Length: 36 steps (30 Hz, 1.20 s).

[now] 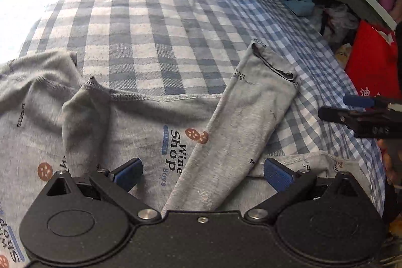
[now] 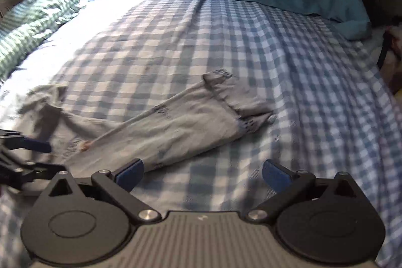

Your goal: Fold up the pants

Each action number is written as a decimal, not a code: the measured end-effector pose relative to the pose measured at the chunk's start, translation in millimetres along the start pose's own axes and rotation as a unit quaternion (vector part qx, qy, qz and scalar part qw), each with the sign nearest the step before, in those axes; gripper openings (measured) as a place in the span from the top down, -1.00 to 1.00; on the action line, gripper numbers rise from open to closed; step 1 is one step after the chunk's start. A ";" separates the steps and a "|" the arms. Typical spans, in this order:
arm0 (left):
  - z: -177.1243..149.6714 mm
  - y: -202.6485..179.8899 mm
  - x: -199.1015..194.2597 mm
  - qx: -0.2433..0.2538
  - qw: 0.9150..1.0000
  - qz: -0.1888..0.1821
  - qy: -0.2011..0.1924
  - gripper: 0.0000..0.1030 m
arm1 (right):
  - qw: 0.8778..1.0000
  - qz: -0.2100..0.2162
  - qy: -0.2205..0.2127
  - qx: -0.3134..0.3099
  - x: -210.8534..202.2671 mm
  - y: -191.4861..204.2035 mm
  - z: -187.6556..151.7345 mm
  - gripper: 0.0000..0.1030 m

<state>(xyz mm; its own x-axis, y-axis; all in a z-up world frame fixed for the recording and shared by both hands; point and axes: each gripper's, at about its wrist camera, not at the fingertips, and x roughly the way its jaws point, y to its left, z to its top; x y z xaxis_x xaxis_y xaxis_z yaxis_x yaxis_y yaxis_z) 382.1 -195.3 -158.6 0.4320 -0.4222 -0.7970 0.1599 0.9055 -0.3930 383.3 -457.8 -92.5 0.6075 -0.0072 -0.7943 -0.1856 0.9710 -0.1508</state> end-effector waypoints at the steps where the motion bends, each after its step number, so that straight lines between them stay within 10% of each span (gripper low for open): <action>1: -1.2 -0.4 0.4 -0.010 1.000 0.008 0.001 -0.98 | 1.000 -0.019 0.000 -0.014 11.3 -3.6 7.6 -0.99; 15: -2.4 -7.7 11.7 -0.052 0.997 0.055 0.012 -0.98 | 0.981 -0.055 -0.011 -0.184 110.5 -39.6 56.3 -0.99; 23: 8.0 -7.9 16.0 -0.047 0.997 0.055 0.014 -0.98 | 0.982 -0.145 -0.042 -0.115 117.6 -119.0 102.2 -0.99; 30: 11.0 -9.0 18.1 -0.031 0.998 0.052 0.017 -0.98 | 0.997 0.024 -0.035 -0.059 83.2 -101.5 110.6 -1.00; 36: 9.8 -11.9 19.7 -0.010 0.999 0.045 0.020 -0.92 | 0.988 0.152 0.021 0.024 107.2 -49.4 117.7 -0.99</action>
<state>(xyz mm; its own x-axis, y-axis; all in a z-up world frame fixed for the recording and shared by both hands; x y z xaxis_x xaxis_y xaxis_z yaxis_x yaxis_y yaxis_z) 397.4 -213.9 -165.2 0.4073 -0.3411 -0.8472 0.1047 0.9390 -0.3277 548.5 -478.4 -100.9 0.4965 0.2774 -0.8225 -0.3170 0.9400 0.1257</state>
